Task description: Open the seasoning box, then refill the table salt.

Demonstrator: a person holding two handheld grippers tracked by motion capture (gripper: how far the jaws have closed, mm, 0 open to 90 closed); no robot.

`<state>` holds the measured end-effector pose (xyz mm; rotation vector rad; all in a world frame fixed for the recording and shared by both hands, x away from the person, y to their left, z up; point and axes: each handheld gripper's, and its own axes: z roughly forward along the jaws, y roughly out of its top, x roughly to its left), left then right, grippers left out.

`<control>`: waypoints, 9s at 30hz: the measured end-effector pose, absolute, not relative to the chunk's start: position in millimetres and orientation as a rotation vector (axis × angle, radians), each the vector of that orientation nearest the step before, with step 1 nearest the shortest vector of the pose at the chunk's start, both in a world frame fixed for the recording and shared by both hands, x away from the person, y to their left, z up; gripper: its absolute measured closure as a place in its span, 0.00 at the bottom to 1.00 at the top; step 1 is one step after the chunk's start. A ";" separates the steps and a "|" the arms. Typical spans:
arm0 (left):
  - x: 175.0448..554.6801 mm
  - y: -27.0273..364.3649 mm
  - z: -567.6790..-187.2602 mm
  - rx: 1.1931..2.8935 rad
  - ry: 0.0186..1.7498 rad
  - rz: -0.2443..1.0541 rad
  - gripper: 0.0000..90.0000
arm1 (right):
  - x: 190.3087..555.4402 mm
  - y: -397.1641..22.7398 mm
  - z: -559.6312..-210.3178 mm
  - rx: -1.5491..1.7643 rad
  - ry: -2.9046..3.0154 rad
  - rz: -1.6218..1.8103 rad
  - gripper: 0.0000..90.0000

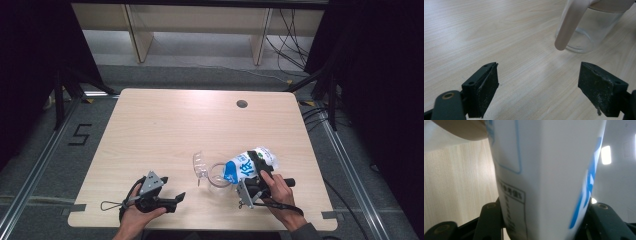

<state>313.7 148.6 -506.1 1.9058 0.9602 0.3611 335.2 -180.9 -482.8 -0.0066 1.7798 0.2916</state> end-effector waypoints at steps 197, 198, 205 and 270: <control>315.0 148.4 -507.2 1.908 0.971 0.360 0.18 | 333.8 -177.7 -480.0 -0.128 1.669 0.198 0.60; 314.9 148.7 -507.0 1.908 0.970 0.360 0.18 | 335.1 -176.9 -477.7 -0.174 1.656 0.181 0.60; 315.1 148.9 -507.0 1.908 0.959 0.367 0.18 | 335.2 -177.1 -479.9 -0.146 1.664 0.201 0.60; 314.5 145.0 -506.0 1.925 0.947 0.359 0.18 | 333.8 -179.8 -480.4 -0.179 1.647 0.135 0.63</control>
